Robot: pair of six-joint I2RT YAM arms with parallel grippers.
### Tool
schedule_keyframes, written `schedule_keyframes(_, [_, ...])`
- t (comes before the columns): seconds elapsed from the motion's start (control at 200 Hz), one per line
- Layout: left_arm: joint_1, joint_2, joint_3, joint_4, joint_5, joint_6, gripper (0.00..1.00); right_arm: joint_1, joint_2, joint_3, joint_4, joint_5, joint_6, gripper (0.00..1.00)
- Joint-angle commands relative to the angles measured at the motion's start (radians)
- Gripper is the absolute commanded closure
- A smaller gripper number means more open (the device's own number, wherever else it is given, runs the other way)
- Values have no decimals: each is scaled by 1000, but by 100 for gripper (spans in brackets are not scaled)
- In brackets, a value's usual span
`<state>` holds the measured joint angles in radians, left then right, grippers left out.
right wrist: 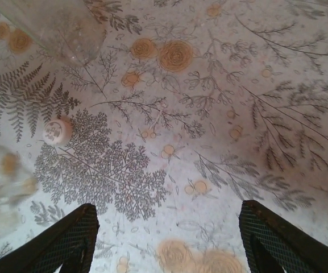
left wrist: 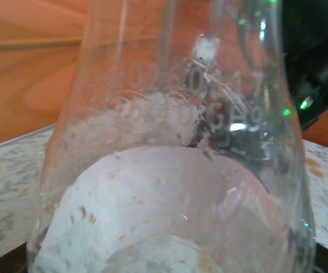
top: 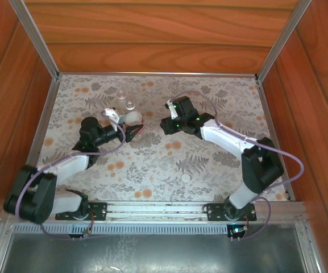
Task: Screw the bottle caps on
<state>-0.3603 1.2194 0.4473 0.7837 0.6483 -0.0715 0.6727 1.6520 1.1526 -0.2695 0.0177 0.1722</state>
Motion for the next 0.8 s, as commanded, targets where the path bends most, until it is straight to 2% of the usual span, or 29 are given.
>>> schedule_keyframes(0.0, [15, -160, -14, -239, -174, 43, 31, 31, 86, 43, 95, -41, -37, 29])
schedule_keyframes(0.135, [20, -367, -33, -446, -385, 62, 31, 73, 186, 75, 179, -68, -49, 29])
schedule_keyframes(0.21, [20, -455, -31, -542, -460, 56, 31, 97, 242, 102, 211, -76, -63, 29])
schedule_keyframes(0.37, [20, -553, -31, -620, -491, 54, 31, 152, 353, 182, 234, -77, -106, 28])
schedule_keyframes(0.56, [20, -575, -25, -636, -504, 64, 31, 194, 451, 279, 205, -65, -153, 28])
schedule_keyframes(0.795, [20, -553, -22, -637, -489, 73, 31, 225, 541, 371, 145, -52, -196, 38])
